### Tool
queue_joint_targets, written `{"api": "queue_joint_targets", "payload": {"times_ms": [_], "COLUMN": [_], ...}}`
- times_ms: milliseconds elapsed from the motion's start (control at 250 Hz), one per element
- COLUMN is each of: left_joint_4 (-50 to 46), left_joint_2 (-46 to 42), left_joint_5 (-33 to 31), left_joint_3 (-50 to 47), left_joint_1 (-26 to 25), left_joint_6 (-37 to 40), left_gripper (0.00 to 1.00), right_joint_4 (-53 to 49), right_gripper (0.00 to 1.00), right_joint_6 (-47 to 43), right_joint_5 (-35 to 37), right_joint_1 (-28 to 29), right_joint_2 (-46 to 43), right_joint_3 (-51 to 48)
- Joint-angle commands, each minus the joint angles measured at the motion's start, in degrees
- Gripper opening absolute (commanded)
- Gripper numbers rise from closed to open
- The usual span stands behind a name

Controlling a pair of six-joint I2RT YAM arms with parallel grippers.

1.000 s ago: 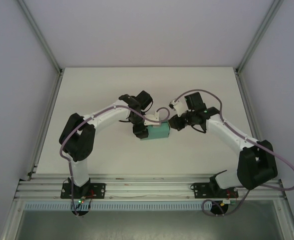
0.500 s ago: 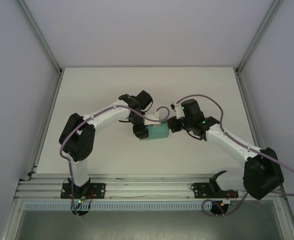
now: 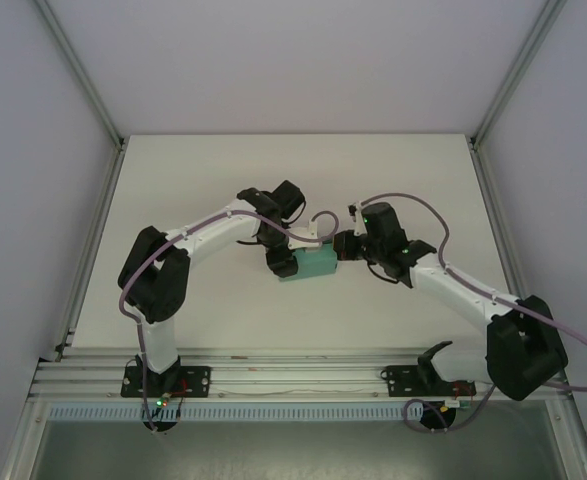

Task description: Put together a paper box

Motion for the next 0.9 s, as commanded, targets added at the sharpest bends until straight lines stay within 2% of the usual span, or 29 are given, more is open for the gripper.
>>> {"api": "queue_joint_targets", "payload": {"times_ms": [0, 184, 324, 432, 468, 512, 528, 604, 704, 895], "left_joint_4": [0.2, 0.9, 1.9, 3.0, 3.5, 4.1, 4.5, 6.7, 11.6, 18.4], "left_joint_2": [1.6, 1.6, 1.0, 0.1, -0.3, -1.2, -1.6, -4.1, -8.6, -18.4], "left_joint_5": [0.0, -0.2, -0.6, -1.1, -1.4, -1.8, -2.1, -3.2, -7.8, -17.7], "left_joint_3": [1.1, 0.4, 0.5, 0.6, 0.5, 0.4, 0.3, -1.0, -4.4, -13.1], "left_joint_1": [0.1, 0.1, 0.2, 0.1, 0.1, 0.1, 0.1, 0.1, 0.1, 0.5], "left_joint_6": [-0.9, -1.4, -2.3, -3.9, -4.5, -5.6, -6.0, -8.3, -13.9, -29.5], "left_gripper": [0.60, 0.62, 0.65, 0.71, 0.77, 0.97, 1.00, 1.00, 1.00, 1.00], "right_joint_4": [0.1, 6.5, 7.8, 6.5, 5.8, 4.8, 4.4, 3.0, 1.0, -0.6], "right_gripper": [0.06, 0.05, 0.06, 0.05, 0.04, 0.04, 0.05, 0.04, 0.04, 0.04], "right_joint_6": [-1.3, -4.6, -4.9, -4.8, -5.4, -6.0, -6.0, -6.0, -4.7, -3.7], "right_joint_5": [2.7, 6.8, 6.4, 8.3, 9.3, 10.4, 10.8, 12.9, 16.4, 19.7], "right_joint_1": [0.4, 0.5, 1.1, 2.1, 3.0, 4.0, 4.3, 5.8, 7.2, 9.6], "right_joint_2": [0.0, -0.1, -0.1, -1.4, -1.9, -2.5, -2.7, -3.1, -2.7, -1.7], "right_joint_3": [-4.5, -10.9, -11.0, -9.9, -9.4, -8.8, -8.6, -7.8, -6.6, -5.1]}}
